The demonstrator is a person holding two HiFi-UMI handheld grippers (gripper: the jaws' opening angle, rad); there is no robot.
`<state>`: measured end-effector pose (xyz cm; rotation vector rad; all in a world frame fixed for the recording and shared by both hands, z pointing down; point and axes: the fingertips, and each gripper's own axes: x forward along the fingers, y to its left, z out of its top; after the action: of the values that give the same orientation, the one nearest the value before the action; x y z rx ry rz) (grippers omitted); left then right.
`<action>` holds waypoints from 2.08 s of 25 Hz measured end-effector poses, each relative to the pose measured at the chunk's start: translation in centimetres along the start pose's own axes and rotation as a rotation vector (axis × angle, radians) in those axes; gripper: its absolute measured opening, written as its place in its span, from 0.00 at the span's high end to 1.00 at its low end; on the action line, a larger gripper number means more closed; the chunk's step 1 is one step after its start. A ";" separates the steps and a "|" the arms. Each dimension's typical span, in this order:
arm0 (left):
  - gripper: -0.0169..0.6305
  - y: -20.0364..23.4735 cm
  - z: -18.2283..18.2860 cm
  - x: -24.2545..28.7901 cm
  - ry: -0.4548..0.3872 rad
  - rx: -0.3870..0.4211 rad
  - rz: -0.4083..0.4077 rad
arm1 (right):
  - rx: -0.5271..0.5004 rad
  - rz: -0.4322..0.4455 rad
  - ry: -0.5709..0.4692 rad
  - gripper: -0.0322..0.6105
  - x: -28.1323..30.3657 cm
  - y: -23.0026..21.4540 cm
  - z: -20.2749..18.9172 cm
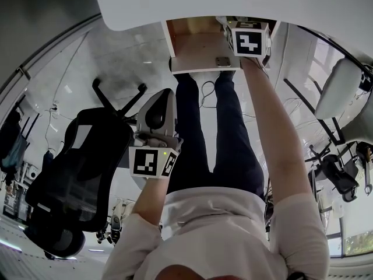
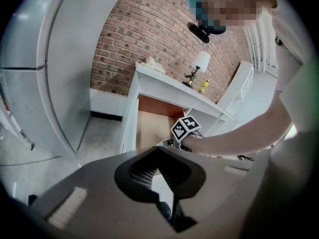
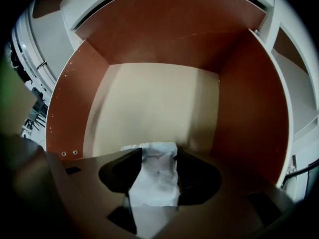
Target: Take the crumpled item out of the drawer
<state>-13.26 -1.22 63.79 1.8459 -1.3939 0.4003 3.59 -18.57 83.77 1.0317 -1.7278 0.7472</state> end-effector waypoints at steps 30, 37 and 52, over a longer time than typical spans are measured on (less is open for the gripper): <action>0.96 -0.4 0.0 -0.4 -0.016 0.006 0.001 | -0.068 -0.040 -0.010 0.86 -1.9 0.5 0.2; 0.96 -1.0 0.0 -0.4 -0.022 0.017 -0.005 | -0.008 -0.034 -0.054 0.86 -4.3 0.5 0.5; 0.96 -1.5 -0.1 -1.4 -0.048 0.038 0.003 | 0.006 0.028 -0.201 0.85 -14.4 1.6 -0.3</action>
<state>-12.35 0.01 62.36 1.8959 -1.4305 0.3884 5.00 -13.20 70.33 1.1204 -1.9152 0.6851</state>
